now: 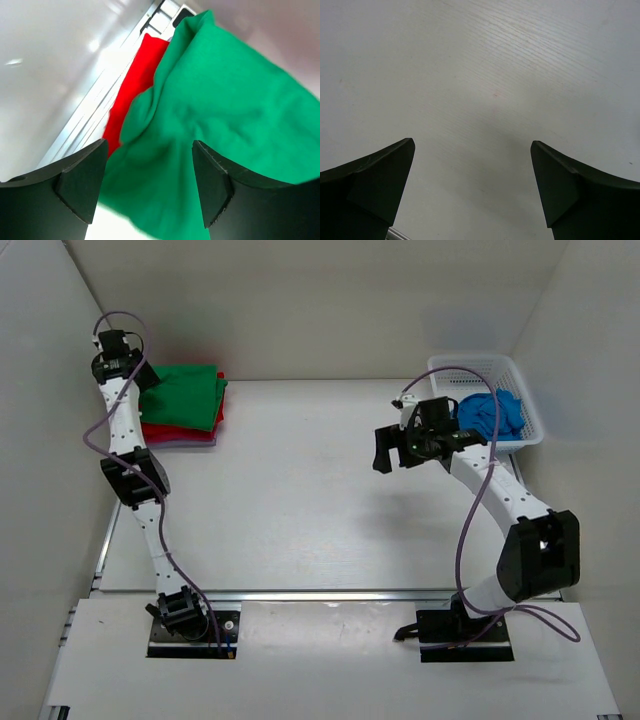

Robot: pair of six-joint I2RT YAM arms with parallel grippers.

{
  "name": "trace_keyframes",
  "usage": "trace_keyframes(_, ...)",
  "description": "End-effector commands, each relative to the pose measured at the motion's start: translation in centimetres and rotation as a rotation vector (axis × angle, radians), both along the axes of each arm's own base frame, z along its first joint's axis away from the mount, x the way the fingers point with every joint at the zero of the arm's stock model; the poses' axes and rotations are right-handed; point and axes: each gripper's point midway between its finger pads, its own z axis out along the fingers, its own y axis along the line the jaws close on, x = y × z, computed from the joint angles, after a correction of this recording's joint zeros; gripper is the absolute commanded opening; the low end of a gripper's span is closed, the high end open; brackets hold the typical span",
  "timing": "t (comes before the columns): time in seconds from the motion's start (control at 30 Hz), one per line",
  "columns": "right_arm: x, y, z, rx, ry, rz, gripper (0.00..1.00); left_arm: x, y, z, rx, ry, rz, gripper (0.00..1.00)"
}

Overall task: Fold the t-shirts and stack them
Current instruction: Put the neatly folded tshirt into the corner of the board with the left arm

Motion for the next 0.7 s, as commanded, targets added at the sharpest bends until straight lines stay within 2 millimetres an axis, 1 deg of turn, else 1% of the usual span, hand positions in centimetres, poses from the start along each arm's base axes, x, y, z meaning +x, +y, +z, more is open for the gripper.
trace_keyframes(0.0,-0.3,-1.3,3.0,-0.038,-0.091,-0.024,1.00,-3.3,-0.8,12.2,0.027,-0.171,-0.028,0.79)
trace_keyframes(0.07,-0.7,-2.2,2.9,-0.066,-0.098,-0.062,0.99,-4.1,-2.2,12.5,0.015,-0.150,-0.068,0.79)
trace_keyframes(0.1,-1.0,-2.5,3.4,-0.060,-0.112,-0.068,0.99,-4.9,-3.3,13.0,0.020,-0.137,-0.089,0.79)
trace_keyframes(0.17,-1.7,-2.3,3.5,-0.046,-0.103,-0.060,0.99,-6.0,-4.7,13.1,0.020,-0.103,-0.117,0.78)
trace_keyframes(0.2,-1.9,-2.6,3.6,-0.033,-0.096,-0.074,0.99,-6.9,-5.3,13.8,0.022,-0.103,-0.120,0.79)
trace_keyframes(0.23,-2.3,-2.7,3.6,-0.031,-0.091,-0.069,0.99,-7.9,-6.0,14.3,0.024,-0.095,-0.130,0.79)
trace_keyframes(0.27,-2.5,-2.9,3.7,-0.026,-0.088,-0.074,0.99,-8.9,-6.5,15.7,0.022,-0.114,-0.143,0.79)
trace_keyframes(0.3,-2.8,-2.9,3.4,-0.027,-0.075,-0.070,0.99,-9.4,-7.1,15.4,0.000,-0.104,-0.171,0.79)
trace_keyframes(0.33,-3.3,-3.3,3.4,-0.028,-0.074,-0.076,0.99,-11.0,-7.4,16.3,0.002,-0.111,-0.178,0.79)
trace_keyframes(0.37,-3.4,-3.4,3.3,-0.027,-0.074,-0.084,1.00,-12.4,-8.1,16.8,-0.008,-0.114,-0.210,0.79)
trace_keyframes(0.4,-3.7,-3.7,3.0,-0.036,-0.075,-0.094,0.99,-12.9,-9.1,16.5,-0.039,-0.113,-0.250,0.78)
trace_keyframes(0.43,-3.9,-4.1,3.0,-0.036,-0.080,-0.100,0.99,-14.6,-9.7,17.1,-0.036,-0.113,-0.273,0.79)
trace_keyframes(0.47,-4.0,-4.2,2.7,-0.041,-0.078,-0.103,0.99,-16.4,-11.1,17.1,-0.031,-0.095,-0.306,0.79)
trace_keyframes(0.5,-4.3,-4.4,2.5,-0.047,-0.077,-0.106,0.99,-17.4,-12.0,17.0,-0.008,-0.079,-0.318,0.80)
trace_keyframes(0.57,-4.6,-4.8,2.5,-0.050,-0.094,-0.117,0.99,-20.7,-14.8,17.2,0.014,-0.104,-0.364,0.80)
trace_keyframes(0.6,-4.5,-4.9,2.6,-0.072,-0.108,-0.115,0.99,-21.3,-15.9,17.6,0.020,-0.126,-0.392,0.80)
trace_keyframes(0.67,-4.2,-5.5,2.3,-0.113,-0.117,-0.135,0.99,-24.2,-17.4,17.2,0.004,-0.154,-0.424,0.81)
